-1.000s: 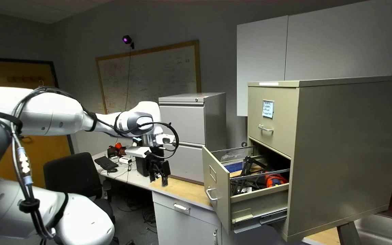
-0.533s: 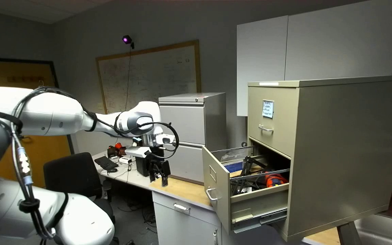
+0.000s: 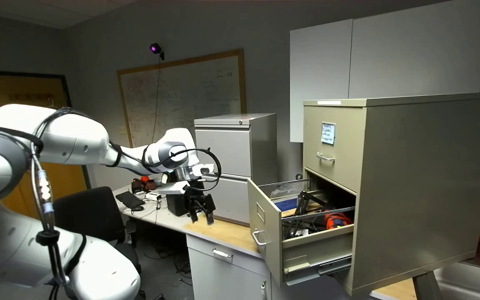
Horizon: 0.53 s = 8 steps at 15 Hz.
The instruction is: Close the bottom drawer of the right cabinet
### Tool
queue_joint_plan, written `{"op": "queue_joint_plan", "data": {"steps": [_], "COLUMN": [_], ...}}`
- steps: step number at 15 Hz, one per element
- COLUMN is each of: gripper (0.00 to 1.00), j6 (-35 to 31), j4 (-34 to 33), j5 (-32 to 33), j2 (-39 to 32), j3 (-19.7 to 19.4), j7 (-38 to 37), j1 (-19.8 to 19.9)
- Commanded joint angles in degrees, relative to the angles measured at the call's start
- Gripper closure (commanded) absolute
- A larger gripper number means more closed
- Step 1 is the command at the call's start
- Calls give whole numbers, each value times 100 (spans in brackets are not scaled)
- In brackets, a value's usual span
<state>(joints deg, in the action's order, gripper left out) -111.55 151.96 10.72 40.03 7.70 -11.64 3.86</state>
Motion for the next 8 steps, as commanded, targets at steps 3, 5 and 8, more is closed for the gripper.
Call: {"op": "queue_joint_plan", "data": {"steps": [3, 5, 8], "gripper": [32, 50, 73], "j6": [-823, -1228, -1874], "j4": [-248, -304, -304], "j5": [388, 751, 1990], "j2": [-989, -1318, -1729], "j3": [510, 770, 1259], "j7": [-526, -811, -1561], "j1": [-184, -168, 32]}}
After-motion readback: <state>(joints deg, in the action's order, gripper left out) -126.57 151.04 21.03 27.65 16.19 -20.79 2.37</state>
